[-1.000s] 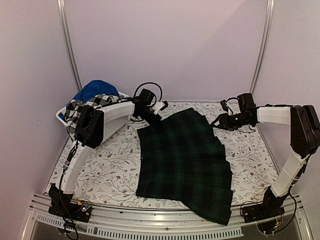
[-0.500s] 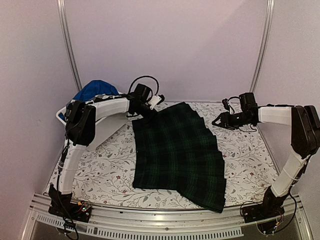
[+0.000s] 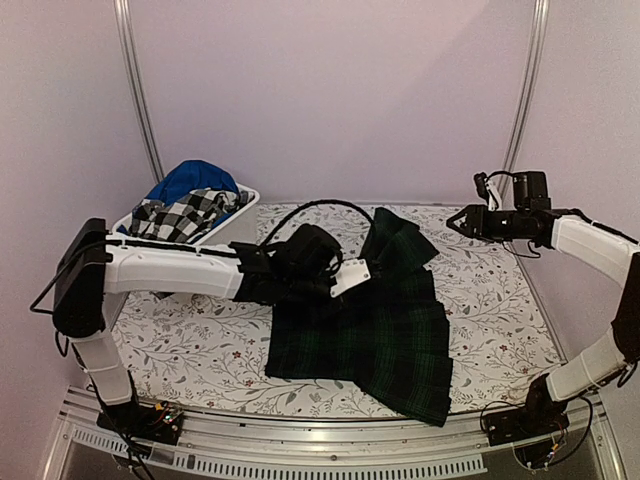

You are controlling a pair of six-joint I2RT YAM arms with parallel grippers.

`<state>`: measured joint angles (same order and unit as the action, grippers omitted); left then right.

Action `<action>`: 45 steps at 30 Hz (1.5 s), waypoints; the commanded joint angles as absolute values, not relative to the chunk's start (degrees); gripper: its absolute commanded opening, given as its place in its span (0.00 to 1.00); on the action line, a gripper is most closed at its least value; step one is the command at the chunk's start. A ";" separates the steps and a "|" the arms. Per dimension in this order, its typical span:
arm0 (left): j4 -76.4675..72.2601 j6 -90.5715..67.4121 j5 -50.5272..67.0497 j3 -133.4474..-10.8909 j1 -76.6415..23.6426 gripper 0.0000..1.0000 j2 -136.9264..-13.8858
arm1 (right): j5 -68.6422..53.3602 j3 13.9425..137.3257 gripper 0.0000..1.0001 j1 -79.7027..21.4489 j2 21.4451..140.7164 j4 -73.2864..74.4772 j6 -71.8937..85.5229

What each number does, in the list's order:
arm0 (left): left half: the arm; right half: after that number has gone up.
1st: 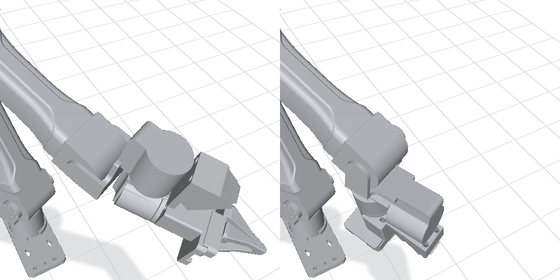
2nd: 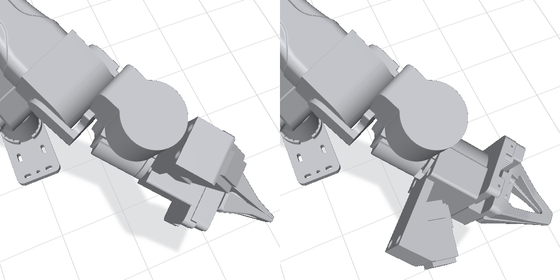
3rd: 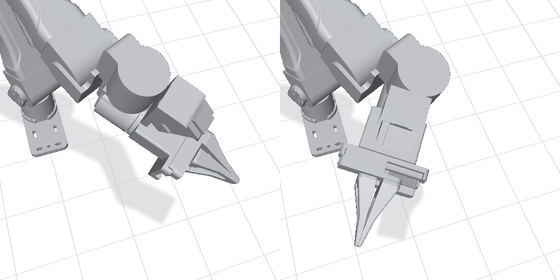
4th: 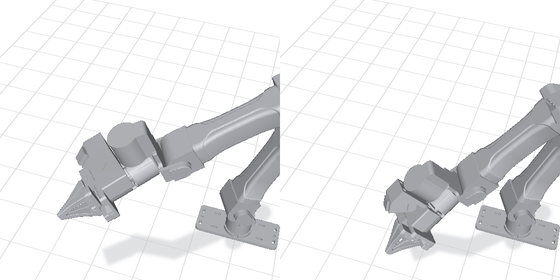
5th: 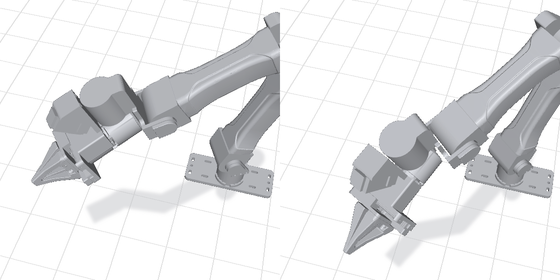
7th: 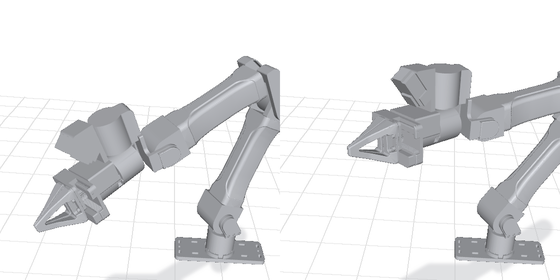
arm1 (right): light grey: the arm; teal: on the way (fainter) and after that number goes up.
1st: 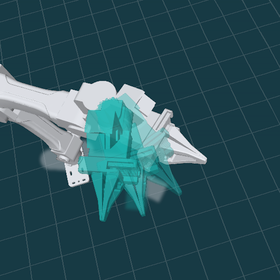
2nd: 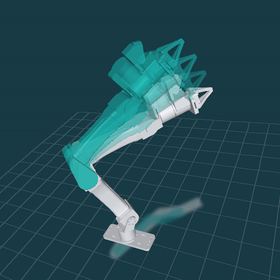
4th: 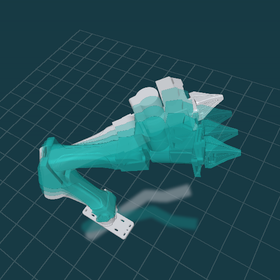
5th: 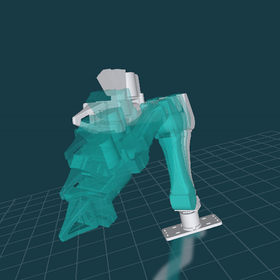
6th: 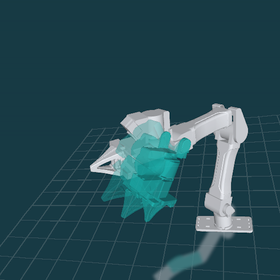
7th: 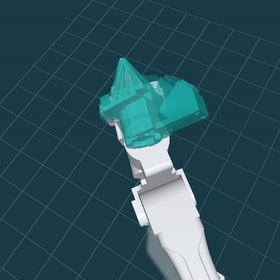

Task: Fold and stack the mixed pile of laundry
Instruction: Fold the flattened skirt at the center of the board.

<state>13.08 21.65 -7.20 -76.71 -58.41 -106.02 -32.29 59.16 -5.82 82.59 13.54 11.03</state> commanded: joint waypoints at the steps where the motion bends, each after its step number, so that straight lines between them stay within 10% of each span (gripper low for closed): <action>1: 11.51 17.87 -7.99 -66.90 -64.60 0.00 -99.93 | -30.10 57.37 0.56 -4.39 76.07 16.11 11.36; 18: 1.04 7.28 -1.23 -55.20 -67.76 0.00 -109.13 | -41.56 49.27 0.49 -13.25 83.30 8.71 13.40; 34: 8.42 -3.45 8.83 -92.49 -50.35 0.00 -131.53 | -34.46 64.22 0.54 -5.80 89.02 13.26 12.41; 45: 15.03 -0.54 10.43 -98.48 -48.32 0.00 -129.26 | -38.49 37.21 0.49 -23.59 77.17 -3.57 26.37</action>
